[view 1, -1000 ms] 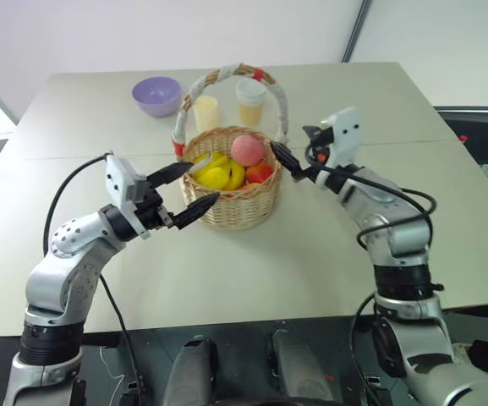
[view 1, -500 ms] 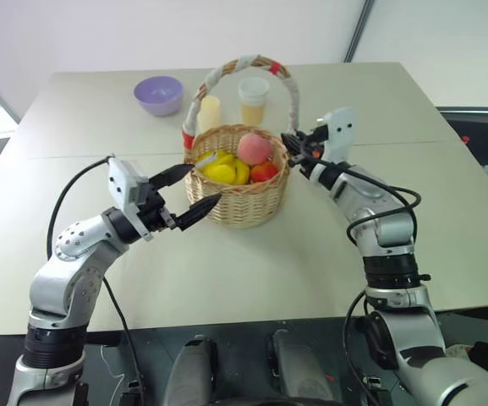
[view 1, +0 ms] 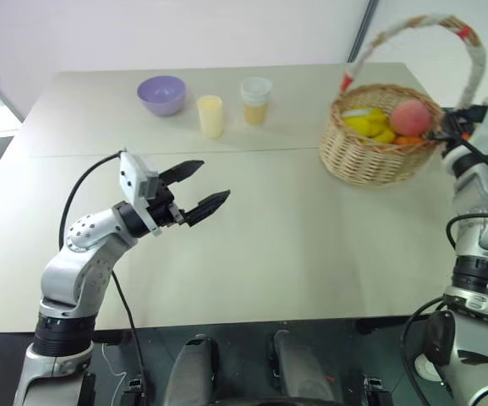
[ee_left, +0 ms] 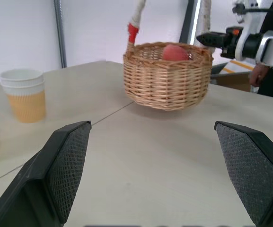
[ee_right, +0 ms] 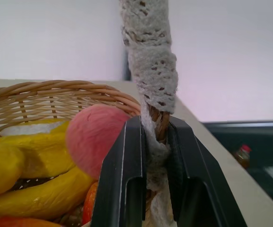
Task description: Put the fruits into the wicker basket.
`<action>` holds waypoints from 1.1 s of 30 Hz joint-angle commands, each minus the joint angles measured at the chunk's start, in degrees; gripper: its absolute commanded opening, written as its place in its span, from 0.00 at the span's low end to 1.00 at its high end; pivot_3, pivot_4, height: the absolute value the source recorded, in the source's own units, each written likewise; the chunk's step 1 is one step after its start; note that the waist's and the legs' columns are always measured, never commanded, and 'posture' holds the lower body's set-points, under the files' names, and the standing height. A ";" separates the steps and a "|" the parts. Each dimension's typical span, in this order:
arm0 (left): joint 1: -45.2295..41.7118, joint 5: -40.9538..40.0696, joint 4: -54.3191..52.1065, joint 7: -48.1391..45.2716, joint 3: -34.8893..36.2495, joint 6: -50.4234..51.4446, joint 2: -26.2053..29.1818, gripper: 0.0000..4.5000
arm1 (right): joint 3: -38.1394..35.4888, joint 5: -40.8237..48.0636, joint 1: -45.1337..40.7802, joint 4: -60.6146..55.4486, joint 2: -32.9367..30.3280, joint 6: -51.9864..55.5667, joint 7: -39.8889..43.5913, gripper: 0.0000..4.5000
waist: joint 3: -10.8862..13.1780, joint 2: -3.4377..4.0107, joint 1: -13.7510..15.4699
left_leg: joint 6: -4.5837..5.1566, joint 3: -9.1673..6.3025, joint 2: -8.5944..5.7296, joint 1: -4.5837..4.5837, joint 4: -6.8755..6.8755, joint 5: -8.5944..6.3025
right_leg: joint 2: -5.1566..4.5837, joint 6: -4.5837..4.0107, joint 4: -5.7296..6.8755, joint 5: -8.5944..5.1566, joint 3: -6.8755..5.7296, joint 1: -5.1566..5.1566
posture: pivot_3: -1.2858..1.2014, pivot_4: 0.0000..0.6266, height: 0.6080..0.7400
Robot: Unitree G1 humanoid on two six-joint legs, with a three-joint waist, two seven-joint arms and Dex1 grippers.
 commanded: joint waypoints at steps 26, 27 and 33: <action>9.05 10.69 14.29 5.25 8.91 -8.94 3.96 1.00 | 12.49 10.79 31.89 -35.62 -5.54 -0.06 28.98 0.92 | -0.01 0.05 0.69 | 0.02 -0.05 0.08 0.16 -0.03 -0.01 | 0.05 0.01 -0.05 -0.01 0.04 0.12 | 0.52 0.24 1.00; 9.74 10.81 14.10 5.64 9.27 -9.13 3.90 1.00 | 14.04 10.42 30.79 -34.40 -4.78 -0.42 29.16 0.92 | -0.01 0.04 0.83 | 0.02 -0.05 0.06 0.12 -0.03 -0.01 | 0.02 0.01 -0.06 -0.01 0.03 0.11 | 0.52 0.24 1.00; 13.30 10.05 11.71 6.61 10.53 -9.80 3.27 1.00 | 17.95 8.69 26.33 -27.43 -2.39 -3.57 31.11 0.92 | -0.02 0.01 1.25 | 0.02 -0.11 0.04 0.05 -0.03 -0.01 | -0.15 0.02 -0.07 -0.01 -0.03 0.11 | 0.52 0.24 1.00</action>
